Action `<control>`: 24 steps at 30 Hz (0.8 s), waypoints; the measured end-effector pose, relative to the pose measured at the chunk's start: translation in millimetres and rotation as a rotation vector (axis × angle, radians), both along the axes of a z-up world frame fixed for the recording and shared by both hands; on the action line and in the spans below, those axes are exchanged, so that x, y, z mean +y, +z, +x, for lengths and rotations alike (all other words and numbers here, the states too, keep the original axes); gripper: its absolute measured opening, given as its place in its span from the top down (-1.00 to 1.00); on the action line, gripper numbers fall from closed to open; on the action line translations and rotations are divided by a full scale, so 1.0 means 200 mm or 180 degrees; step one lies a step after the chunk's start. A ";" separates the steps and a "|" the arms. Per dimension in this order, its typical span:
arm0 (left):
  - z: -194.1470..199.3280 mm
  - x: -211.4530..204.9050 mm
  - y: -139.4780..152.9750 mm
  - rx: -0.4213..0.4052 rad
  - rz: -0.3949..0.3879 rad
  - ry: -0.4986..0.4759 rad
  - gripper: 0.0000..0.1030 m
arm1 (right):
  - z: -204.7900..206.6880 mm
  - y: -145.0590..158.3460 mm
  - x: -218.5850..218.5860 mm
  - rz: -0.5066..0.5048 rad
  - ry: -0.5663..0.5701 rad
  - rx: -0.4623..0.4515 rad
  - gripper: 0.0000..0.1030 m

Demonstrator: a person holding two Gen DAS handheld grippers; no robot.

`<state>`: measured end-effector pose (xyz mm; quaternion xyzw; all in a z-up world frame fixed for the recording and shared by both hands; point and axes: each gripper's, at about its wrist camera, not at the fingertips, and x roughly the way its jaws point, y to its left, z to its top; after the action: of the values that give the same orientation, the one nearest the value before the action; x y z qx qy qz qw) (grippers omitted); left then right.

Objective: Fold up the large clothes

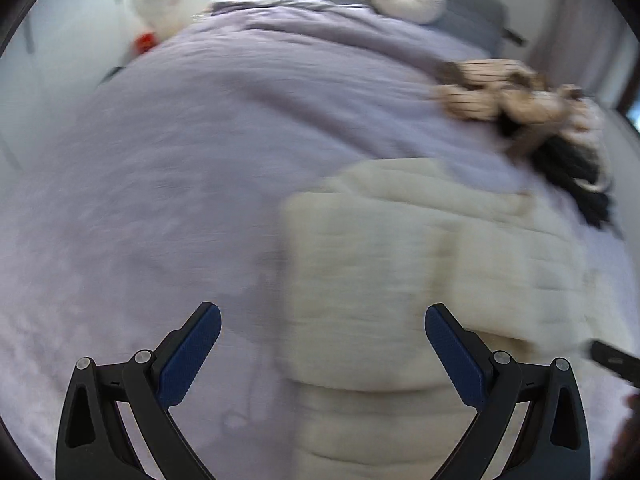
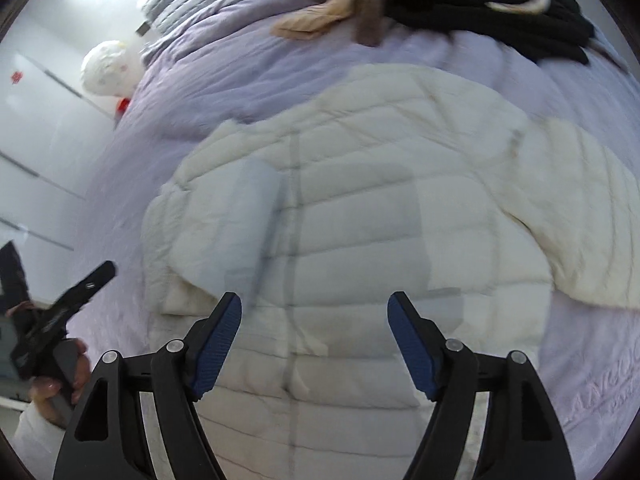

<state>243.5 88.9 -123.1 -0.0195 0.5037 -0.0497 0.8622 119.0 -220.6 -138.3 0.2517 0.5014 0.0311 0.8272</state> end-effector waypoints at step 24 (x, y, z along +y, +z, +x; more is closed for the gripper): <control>0.09 -0.01 -0.38 0.0370 0.0414 -0.0003 -0.99 | 0.22 -0.08 -0.01 0.0111 -0.0521 -0.0173 0.88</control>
<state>261.2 86.3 -198.9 0.0340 0.5550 -0.0161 0.8310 163.4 -223.5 -154.1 0.3052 0.4560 -0.0210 0.8358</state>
